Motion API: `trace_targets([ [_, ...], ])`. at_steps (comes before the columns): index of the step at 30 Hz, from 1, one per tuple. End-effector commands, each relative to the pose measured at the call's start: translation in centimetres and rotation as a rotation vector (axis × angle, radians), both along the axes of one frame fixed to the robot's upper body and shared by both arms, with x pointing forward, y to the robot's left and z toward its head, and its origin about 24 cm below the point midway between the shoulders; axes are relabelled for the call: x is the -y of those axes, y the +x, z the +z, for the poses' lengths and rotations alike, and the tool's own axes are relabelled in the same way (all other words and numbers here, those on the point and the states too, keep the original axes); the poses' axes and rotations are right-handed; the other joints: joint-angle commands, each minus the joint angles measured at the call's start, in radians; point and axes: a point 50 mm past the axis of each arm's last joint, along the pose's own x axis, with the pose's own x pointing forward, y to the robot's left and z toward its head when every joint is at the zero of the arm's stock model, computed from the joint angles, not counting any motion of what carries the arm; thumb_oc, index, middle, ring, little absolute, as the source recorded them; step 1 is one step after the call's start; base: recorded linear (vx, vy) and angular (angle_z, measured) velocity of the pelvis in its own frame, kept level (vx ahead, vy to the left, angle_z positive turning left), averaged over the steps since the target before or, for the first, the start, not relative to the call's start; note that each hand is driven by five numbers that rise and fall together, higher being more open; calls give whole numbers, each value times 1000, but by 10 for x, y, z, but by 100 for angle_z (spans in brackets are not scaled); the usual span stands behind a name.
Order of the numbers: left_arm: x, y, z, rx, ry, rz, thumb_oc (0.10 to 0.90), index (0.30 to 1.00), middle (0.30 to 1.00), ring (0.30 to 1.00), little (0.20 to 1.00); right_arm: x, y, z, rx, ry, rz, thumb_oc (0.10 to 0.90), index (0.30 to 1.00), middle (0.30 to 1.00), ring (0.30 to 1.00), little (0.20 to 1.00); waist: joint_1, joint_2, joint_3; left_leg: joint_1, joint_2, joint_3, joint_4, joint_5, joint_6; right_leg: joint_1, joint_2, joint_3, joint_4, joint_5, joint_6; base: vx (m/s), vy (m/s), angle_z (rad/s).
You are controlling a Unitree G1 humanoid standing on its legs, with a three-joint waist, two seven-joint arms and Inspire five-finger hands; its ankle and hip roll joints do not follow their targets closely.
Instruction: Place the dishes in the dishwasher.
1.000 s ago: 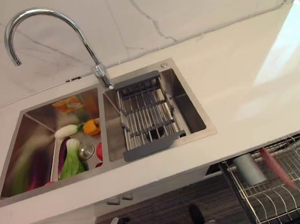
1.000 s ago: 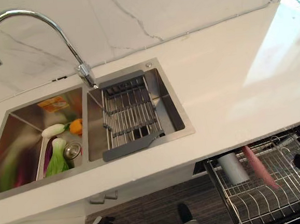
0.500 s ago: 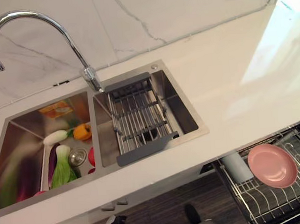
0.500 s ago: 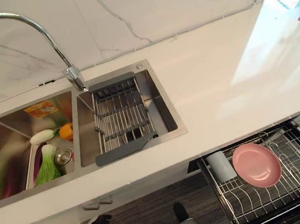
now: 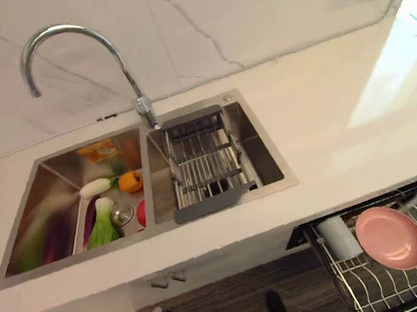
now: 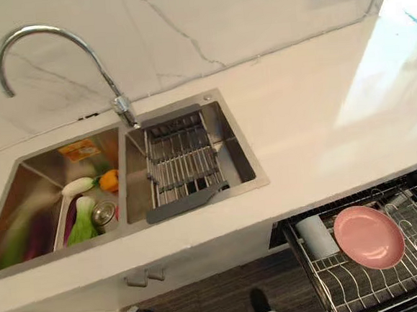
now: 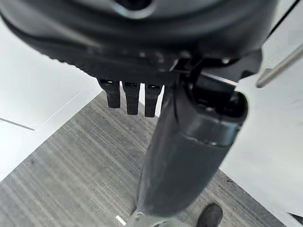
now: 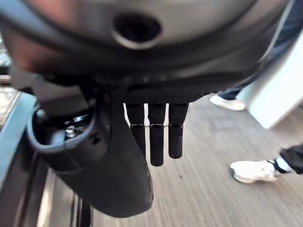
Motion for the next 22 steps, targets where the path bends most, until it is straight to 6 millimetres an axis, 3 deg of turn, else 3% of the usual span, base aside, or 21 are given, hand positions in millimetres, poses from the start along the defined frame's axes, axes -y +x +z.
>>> trace_targets([
  [1,-11,25,10,116,36,66,800,900,900,900,900,-29,98,41,596,-101,117,400,300,300,300,300,37,-59,-44,-18,7,-46,6,31,-84,36,-50,-5,31,-112,108,-52,-46,-10],
  [2,-8,28,11,138,32,65,800,900,900,900,900,-45,110,39,692,-64,123,400,300,300,300,300,41,-58,-45,-18,7,-49,6,30,-84,39,-51,-8,31,-114,107,-6,-21,-7],
  [3,-9,28,11,137,33,64,800,900,900,900,900,-45,110,38,692,-63,122,400,300,300,300,300,41,-60,-44,-17,7,-50,6,30,-84,41,-51,-9,31,-115,107,-5,-18,-4],
  [4,-5,31,13,161,29,53,800,900,900,900,900,-62,120,31,779,-1,98,400,300,300,300,300,53,-56,-46,-15,7,-54,6,30,-84,48,-51,-18,30,-120,104,-1,-13,7],
  [5,-6,30,13,161,30,54,800,900,900,900,900,-63,120,30,779,0,99,400,300,300,300,300,51,-57,-46,-15,7,-55,6,30,-84,48,-52,-19,30,-120,104,-4,-30,20],
  [7,-3,29,12,176,35,52,800,900,900,900,900,-93,148,36,928,71,132,400,300,300,300,300,75,-54,-52,-13,7,-65,6,32,-86,63,-53,-39,27,-127,99,7,-37,28],
  [8,-4,29,12,176,36,53,800,900,900,900,900,-93,148,36,929,71,133,400,300,300,300,300,74,-54,-51,-13,6,-66,6,32,-86,64,-53,-39,27,-127,99,7,-25,21],
  [10,-2,25,11,173,44,49,800,900,900,900,900,-119,171,46,981,95,254,416,324,324,324,324,94,-52,-54,-14,3,-77,6,37,-88,73,-53,-52,25,-130,95,-8,-31,19],
  [12,-2,19,8,153,23,81,800,900,900,900,900,-130,180,51,962,84,339,800,900,900,900,900,109,-52,-57,-17,2,-88,6,41,-88,79,-54,-65,25,-133,93,-6,-37,14],
  [15,-2,10,4,124,-21,160,800,900,900,900,900,-135,181,44,935,122,342,800,900,900,900,900,118,-54,-57,-17,0,-96,6,43,-87,84,-56,-75,25,-134,92,2,-18,20],
  [18,-4,2,1,92,-53,220,800,900,900,900,900,-141,173,22,795,171,389,800,900,900,900,900,130,-59,-59,-15,-3,-108,6,36,-87,96,-57,-91,25,-146,91,35,-23,16],
  [20,-6,-3,0,66,-57,240,800,900,900,900,900,-138,160,2,662,179,394,800,900,900,900,900,134,-62,-59,-20,-4,-117,6,39,-88,95,-58,-100,27,-146,91,-7,-34,18],
  [22,-5,-5,-2,38,-58,222,800,900,900,900,900,-135,131,-31,532,260,269,800,900,900,900,900,137,-67,-59,-27,-5,-129,6,41,-89,94,-60,-113,27,-146,91,-6,-36,25],
])
